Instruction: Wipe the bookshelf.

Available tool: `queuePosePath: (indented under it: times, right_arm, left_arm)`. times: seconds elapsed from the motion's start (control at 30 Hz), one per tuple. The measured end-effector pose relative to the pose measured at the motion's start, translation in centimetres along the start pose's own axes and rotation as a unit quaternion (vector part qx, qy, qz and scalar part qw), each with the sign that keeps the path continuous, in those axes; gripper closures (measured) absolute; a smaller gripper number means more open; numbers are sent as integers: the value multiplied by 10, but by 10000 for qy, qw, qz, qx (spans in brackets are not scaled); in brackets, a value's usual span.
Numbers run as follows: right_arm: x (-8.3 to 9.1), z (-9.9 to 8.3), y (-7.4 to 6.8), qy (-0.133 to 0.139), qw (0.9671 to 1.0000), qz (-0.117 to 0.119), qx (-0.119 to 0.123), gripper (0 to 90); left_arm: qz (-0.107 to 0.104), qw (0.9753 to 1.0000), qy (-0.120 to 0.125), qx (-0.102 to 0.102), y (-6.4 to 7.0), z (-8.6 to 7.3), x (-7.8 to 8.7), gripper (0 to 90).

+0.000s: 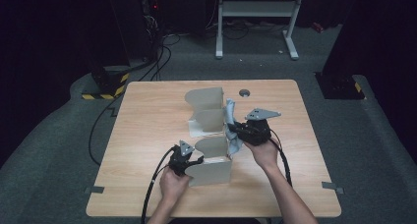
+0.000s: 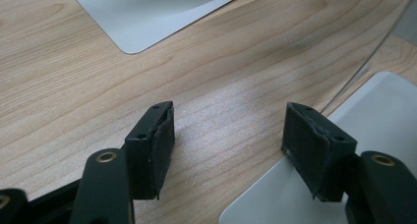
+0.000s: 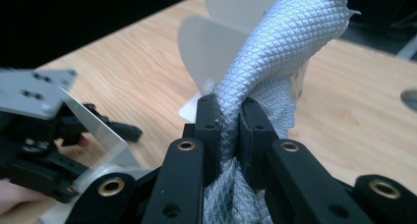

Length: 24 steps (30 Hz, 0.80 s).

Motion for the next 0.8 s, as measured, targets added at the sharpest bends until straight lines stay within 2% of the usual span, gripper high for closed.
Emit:
queuePosePath:
  times: [0.1, 0.2, 0.4, 0.8]
  right_arm:
    - [4, 8, -4, 57, 9998, -32, 161, 816]
    - [4, 10, -5, 68, 9998, -38, 188, 816]
    - [-9, 3, 3, -141, 9999, -53, 67, 816]
    - [-48, -30, 21, -648, 9974, -52, -319, 817]
  left_arm:
    - [0, 10000, -2, -3, 0, 0, 0, 371]
    - [3, 10000, 0, -8, 0, 0, 0, 371]
    - [2, 10000, -2, -2, 0, 0, 0, 371]
    - [-3, 10000, 0, 6, 0, 0, 0, 371]
Point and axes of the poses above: each handheld gripper's, and its own axes: x roughly backward along the jaws, z roughly out of its top, y roughly to its right, the point moved 4 cm from there along -x, roughly forward along the jaws, and after that the axes turned 2 degrees about -x, right-handed, at the moved point
